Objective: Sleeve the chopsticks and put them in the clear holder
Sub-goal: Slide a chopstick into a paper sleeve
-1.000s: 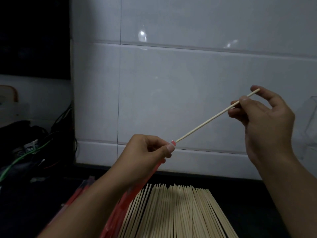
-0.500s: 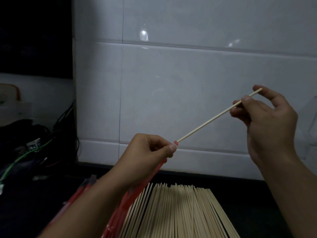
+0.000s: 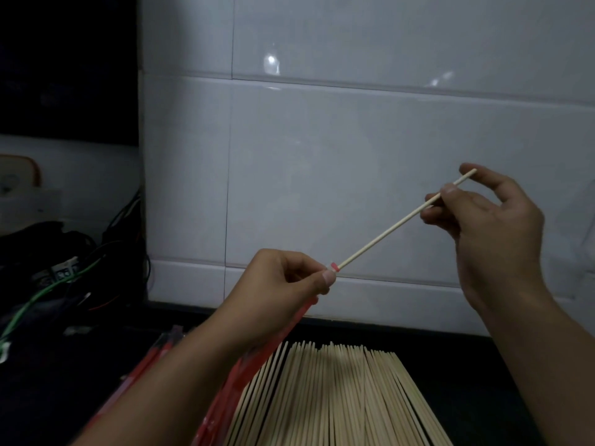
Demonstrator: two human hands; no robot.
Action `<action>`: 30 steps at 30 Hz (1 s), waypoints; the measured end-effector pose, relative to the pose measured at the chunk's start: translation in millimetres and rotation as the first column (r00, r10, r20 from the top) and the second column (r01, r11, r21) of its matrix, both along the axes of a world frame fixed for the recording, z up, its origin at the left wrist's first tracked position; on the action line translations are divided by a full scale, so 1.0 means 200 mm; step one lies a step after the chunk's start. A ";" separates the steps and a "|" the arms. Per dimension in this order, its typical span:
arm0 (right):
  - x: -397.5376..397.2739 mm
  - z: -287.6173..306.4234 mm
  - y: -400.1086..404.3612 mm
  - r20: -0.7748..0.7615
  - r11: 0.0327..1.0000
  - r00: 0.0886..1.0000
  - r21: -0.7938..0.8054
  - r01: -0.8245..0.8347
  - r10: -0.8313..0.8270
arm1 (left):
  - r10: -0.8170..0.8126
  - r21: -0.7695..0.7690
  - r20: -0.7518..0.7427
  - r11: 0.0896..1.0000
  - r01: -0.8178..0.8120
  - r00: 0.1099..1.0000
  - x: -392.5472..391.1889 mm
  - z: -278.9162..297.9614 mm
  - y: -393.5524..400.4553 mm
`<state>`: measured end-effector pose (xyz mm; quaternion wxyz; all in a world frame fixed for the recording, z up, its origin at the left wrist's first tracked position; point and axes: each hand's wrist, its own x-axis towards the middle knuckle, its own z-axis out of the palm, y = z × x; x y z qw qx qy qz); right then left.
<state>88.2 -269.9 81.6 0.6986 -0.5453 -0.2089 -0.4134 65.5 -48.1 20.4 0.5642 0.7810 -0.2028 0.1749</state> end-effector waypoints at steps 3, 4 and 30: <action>0.01 -0.02 0.03 -0.033 0.987 0.999 -0.160 -0.003 -0.003 | -0.009 0.004 -0.004 1.000 0.009 1.000 -0.01 0.00 0.00; 0.01 -0.04 0.04 -0.025 0.972 0.999 -0.235 0.015 -0.022 | -0.009 -0.001 -0.004 1.000 0.009 1.000 -0.01 0.00 0.00; -0.16 -0.61 0.03 -0.307 -0.101 0.945 -0.943 -0.318 -0.112 | 0.024 -0.123 -0.138 0.992 -0.041 0.990 -0.06 -0.11 0.00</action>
